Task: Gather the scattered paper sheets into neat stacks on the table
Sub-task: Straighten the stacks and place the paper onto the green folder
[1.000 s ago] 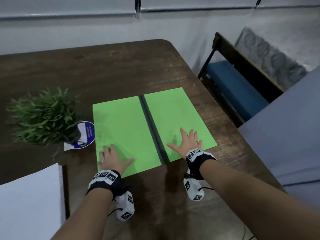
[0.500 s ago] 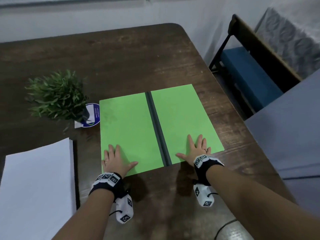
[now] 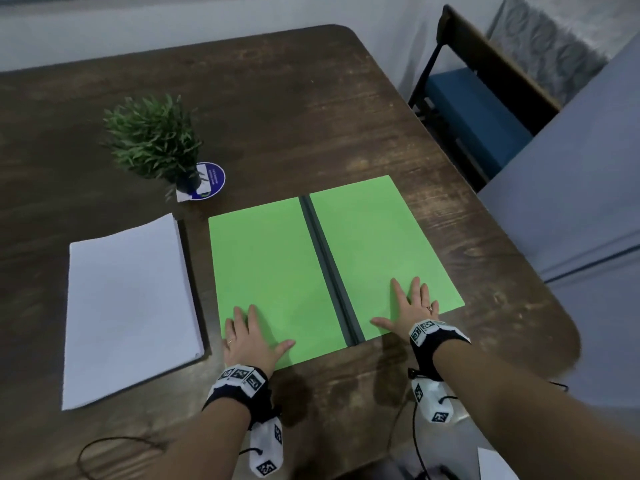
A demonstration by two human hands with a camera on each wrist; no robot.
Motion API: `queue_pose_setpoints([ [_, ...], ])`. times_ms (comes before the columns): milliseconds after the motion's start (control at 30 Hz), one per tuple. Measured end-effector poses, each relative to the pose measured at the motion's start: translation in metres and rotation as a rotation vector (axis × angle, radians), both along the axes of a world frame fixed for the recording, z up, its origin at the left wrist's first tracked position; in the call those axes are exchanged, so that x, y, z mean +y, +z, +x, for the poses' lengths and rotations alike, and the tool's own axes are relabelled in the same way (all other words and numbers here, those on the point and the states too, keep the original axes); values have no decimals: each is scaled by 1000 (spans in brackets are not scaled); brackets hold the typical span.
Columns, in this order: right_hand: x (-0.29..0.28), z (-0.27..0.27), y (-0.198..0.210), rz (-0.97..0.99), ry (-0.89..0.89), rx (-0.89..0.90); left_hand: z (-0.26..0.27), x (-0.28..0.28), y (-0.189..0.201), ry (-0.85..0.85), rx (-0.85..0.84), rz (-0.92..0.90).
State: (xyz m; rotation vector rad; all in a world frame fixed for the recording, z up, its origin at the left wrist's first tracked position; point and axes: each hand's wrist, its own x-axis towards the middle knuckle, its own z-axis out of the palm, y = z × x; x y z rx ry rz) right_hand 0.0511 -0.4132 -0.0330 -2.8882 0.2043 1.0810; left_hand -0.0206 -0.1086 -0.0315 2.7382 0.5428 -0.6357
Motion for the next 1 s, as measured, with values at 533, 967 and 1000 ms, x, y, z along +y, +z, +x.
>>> queue_pose_setpoints([
  [533,53,21,57,106,-34,-134,3,77,60,271,-45,-306],
  [967,302,48,62,619,270,5,-5,283,75,797,-255,-154],
  [1000,317,49,57,620,268,29,-3,294,70,830,-237,-192],
])
